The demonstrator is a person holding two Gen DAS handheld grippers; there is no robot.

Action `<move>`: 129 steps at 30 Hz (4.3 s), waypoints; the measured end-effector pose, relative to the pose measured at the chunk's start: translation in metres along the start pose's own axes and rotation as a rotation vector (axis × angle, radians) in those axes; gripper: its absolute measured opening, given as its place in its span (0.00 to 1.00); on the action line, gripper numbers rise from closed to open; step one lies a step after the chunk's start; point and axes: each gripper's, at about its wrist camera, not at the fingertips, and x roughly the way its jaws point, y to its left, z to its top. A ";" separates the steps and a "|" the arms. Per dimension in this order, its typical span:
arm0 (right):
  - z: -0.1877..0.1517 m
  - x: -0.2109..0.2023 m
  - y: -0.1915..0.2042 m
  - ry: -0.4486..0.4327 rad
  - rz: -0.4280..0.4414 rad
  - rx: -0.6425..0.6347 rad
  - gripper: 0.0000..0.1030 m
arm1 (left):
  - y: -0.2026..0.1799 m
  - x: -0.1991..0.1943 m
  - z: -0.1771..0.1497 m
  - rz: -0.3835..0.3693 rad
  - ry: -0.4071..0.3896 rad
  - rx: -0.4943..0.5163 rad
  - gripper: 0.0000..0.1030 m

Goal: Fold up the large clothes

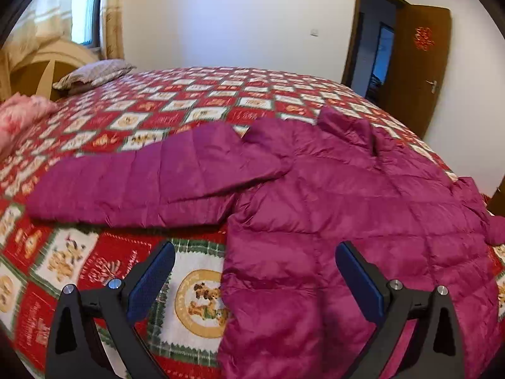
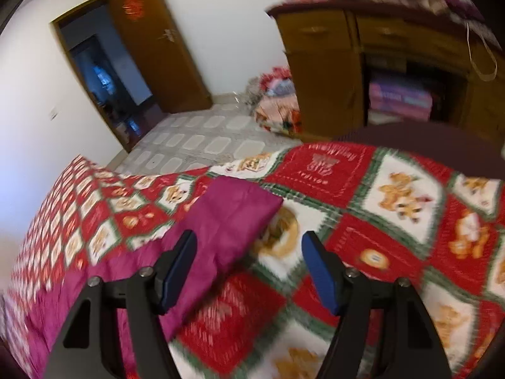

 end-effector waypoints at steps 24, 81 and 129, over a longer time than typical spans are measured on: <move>-0.030 -0.095 0.124 -0.244 0.111 -0.485 0.11 | 0.017 0.014 -0.019 -0.055 0.040 -0.113 0.99; -0.213 -0.029 0.230 0.107 0.394 -0.700 0.33 | -0.077 0.071 0.057 0.145 0.032 0.116 0.99; -0.229 -0.025 0.236 0.063 0.380 -0.764 0.54 | 0.216 0.023 0.053 0.389 0.011 -0.497 0.15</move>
